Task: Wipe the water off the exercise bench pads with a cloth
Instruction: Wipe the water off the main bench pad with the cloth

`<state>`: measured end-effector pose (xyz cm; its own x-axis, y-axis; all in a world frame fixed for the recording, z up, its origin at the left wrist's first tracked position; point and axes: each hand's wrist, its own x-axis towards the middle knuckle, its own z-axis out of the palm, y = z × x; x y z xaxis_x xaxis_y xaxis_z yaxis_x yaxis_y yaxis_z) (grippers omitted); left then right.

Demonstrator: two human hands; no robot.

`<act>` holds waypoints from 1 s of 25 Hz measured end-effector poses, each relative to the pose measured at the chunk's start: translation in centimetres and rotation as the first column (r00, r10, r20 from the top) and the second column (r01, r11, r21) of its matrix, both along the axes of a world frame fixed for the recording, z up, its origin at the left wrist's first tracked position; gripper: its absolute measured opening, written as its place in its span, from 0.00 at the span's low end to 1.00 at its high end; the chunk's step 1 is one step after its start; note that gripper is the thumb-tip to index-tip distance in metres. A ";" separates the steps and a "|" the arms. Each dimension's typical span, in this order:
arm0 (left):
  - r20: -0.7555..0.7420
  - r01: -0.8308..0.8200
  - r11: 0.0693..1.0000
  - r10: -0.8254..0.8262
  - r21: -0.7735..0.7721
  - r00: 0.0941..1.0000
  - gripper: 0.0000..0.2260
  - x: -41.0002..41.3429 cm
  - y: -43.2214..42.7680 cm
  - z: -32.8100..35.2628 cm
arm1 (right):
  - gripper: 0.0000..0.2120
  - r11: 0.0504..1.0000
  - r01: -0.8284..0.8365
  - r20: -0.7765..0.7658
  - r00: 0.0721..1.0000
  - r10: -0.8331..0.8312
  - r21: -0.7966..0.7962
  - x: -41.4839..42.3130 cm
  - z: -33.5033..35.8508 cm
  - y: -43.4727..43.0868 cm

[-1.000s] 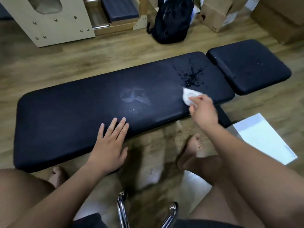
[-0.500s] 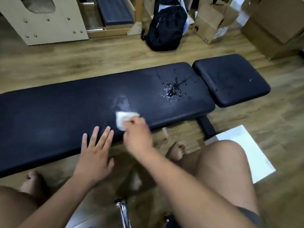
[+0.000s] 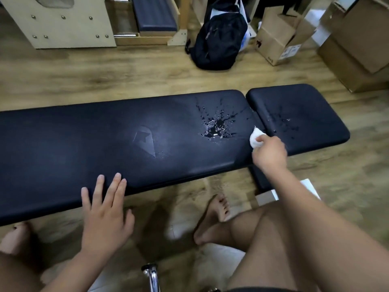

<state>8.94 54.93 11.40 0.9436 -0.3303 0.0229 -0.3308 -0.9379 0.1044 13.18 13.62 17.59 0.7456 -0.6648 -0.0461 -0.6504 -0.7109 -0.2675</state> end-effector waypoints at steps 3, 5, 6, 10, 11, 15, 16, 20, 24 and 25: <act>0.016 -0.045 0.999 0.045 -0.018 0.999 0.31 0.0 -0.8 0.0 | 0.15 0.990 -0.138 0.095 0.986 0.140 -0.021 -0.8 -1.2 9.4; 0.004 -0.075 0.997 0.075 -0.001 0.997 0.31 0.3 -1.0 0.2 | 0.13 0.934 -0.355 0.128 0.928 0.349 0.031 -0.7 -1.3 17.1; -0.017 -0.092 0.996 0.092 0.005 0.996 0.31 0.2 -1.1 0.4 | 0.12 0.869 -0.490 0.115 0.869 0.481 0.069 -0.8 -1.2 20.6; -0.117 -0.164 0.986 0.168 0.043 0.979 0.33 -0.2 -2.8 1.8 | 0.11 0.634 -0.765 0.080 0.643 0.762 0.113 0.1 -0.8 20.2; -0.145 -0.159 0.984 0.170 0.083 0.975 0.34 -0.2 -3.1 1.9 | 0.12 0.674 -0.737 0.057 0.676 0.735 0.047 0.2 -1.1 17.3; -0.183 -0.190 0.955 0.234 0.228 0.955 0.39 -0.3 -4.0 3.3 | 0.15 0.957 -0.269 -0.003 0.963 0.270 -0.106 0.9 -0.5 2.0; -0.208 -0.208 0.945 0.263 0.253 0.942 0.39 -0.3 -4.2 3.9 | 0.15 0.993 -0.113 0.007 0.994 0.113 -0.018 1.1 0.2 -1.1; -0.273 -0.219 0.935 0.296 0.278 0.915 0.37 0.2 -4.9 5.4 | 0.16 0.997 0.072 0.047 0.996 -0.073 0.021 1.3 -0.8 -2.4; -0.336 -0.196 0.947 0.276 0.254 0.900 0.35 1.2 -4.4 5.8 | 0.14 0.940 -0.328 0.109 0.935 0.337 -0.096 1.6 -3.4 10.7; -0.334 -0.190 0.947 0.273 0.261 0.902 0.35 1.0 -4.4 5.6 | 0.15 0.905 -0.422 0.107 0.898 0.426 -0.058 1.6 -3.4 14.6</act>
